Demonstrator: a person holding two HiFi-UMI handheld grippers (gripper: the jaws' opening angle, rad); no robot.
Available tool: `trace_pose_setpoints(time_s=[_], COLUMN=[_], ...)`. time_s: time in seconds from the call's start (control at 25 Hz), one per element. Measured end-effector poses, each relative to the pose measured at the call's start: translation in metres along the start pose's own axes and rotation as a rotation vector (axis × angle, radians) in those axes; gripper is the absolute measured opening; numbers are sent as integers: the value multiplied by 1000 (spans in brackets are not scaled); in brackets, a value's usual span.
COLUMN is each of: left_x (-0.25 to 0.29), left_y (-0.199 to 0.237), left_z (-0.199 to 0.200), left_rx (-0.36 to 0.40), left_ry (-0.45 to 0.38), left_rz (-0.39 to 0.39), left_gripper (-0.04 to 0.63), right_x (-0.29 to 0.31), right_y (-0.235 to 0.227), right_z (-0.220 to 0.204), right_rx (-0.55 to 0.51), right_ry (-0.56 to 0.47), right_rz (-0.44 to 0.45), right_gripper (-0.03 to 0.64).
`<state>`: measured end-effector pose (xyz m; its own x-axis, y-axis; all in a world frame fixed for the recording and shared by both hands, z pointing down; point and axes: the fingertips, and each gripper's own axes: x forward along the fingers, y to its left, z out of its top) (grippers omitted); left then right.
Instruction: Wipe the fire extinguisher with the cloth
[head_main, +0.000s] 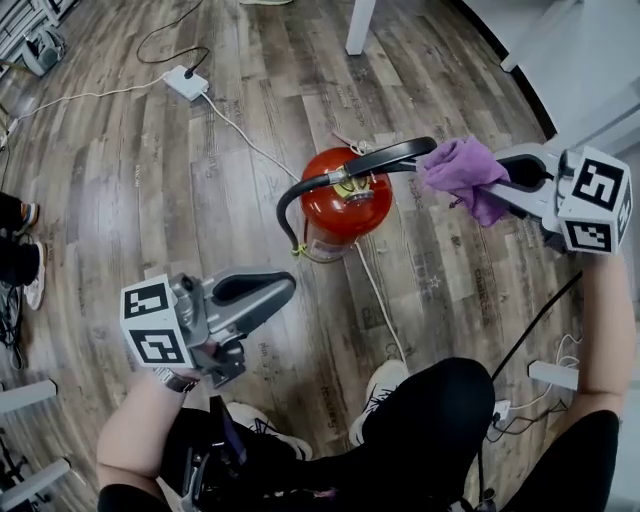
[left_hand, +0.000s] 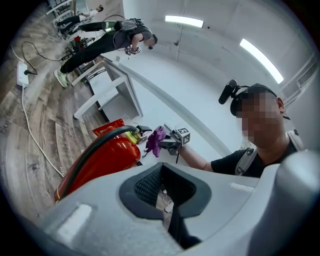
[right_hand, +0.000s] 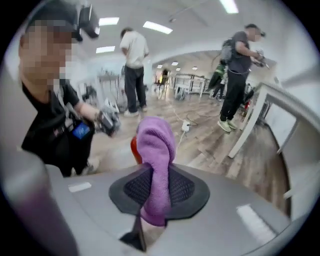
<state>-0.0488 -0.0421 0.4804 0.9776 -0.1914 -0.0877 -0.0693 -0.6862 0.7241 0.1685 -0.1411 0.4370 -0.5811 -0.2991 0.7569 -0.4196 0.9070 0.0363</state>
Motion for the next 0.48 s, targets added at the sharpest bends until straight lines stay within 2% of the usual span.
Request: trace_pose_setpoints(time_s=[0.16, 0.24, 0.36, 0.48], left_x=[0, -1, -3, -8], left_y=[6, 9, 0, -32], left_z=[0, 0, 10, 29], left_rx=[-5, -26, -85, -148], left_ry=[5, -5, -55, -114], left_rz=[5, 21, 63, 85], left_gripper=[-3, -3, -3, -3], right_x=[-20, -25, -29, -40], right_y=[15, 21, 30, 46], right_z=[18, 21, 25, 42], right_rx=[374, 518, 708, 837], right_ry=[-454, -602, -709, -700], right_rz=[184, 244, 268, 289], right_gripper=[63, 63, 63, 63])
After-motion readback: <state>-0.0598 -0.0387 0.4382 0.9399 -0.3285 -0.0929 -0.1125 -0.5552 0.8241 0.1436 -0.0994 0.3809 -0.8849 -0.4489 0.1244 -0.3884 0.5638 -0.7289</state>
